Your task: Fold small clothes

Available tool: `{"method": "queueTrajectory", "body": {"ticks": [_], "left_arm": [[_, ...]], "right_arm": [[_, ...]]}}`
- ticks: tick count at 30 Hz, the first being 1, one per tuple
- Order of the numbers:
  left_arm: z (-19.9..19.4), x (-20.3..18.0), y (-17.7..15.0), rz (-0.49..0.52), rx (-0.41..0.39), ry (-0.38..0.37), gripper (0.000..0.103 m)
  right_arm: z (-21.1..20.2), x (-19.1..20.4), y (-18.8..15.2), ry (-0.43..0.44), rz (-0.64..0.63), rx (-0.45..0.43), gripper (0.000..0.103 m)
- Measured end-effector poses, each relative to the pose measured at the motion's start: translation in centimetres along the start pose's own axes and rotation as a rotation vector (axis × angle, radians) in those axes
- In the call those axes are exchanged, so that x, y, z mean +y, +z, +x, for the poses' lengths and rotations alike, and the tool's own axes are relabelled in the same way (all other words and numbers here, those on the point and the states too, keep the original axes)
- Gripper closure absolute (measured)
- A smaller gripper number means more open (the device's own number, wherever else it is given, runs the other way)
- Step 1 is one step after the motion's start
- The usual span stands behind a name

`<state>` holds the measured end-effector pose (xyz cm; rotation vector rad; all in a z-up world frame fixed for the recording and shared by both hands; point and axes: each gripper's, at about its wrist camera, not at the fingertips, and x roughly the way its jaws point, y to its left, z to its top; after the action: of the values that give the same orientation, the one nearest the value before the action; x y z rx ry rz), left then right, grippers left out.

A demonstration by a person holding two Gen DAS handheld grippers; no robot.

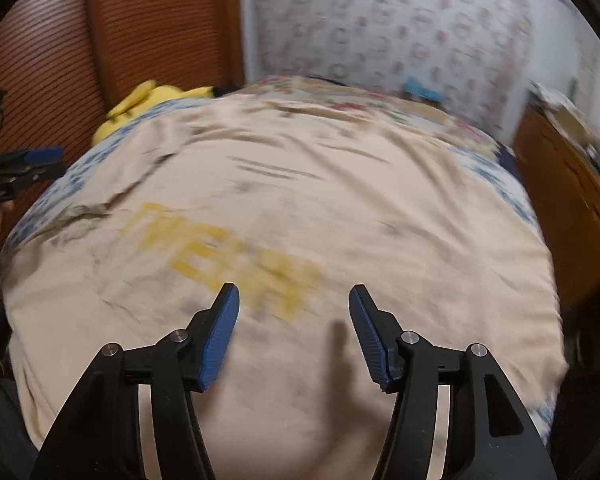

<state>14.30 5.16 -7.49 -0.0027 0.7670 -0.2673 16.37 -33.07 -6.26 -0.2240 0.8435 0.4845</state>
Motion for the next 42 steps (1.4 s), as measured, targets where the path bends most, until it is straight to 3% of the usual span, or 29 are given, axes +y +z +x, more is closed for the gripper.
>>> {"method": "queueTrajectory", "body": {"ticks": [7,18,24,29,33,42], "left_arm": [[4.3,-6.1,1.8,0.084,0.063,-0.078,0.03],[8.0,-11.7,2.8,0.166,0.125,-0.086,0.03],[9.3,-12.9,2.2,0.199,0.165,-0.08,0.03],[8.9,-13.5,1.8,0.217,0.138,-0.092,0.029],[9.0,-13.9,1.7,0.239,0.148,-0.107,0.019],[9.2,-14.0,1.9,0.238,0.151,-0.11,0.018]], "right_arm": [[-4.0,-7.7,-3.0,-0.069,0.143,-0.034,0.045],[-6.3,-14.6,-6.9,-0.108,0.252,-0.025,0.045],[-6.1,-16.3,-7.5,-0.109,0.291,-0.021,0.048],[-5.9,-16.9,-7.3,-0.092,0.305,-0.023,0.052],[-5.4,-17.1,-7.0,-0.08,0.306,-0.02,0.057],[-4.3,-19.1,-6.2,-0.085,0.383,-0.01,0.057]]}}
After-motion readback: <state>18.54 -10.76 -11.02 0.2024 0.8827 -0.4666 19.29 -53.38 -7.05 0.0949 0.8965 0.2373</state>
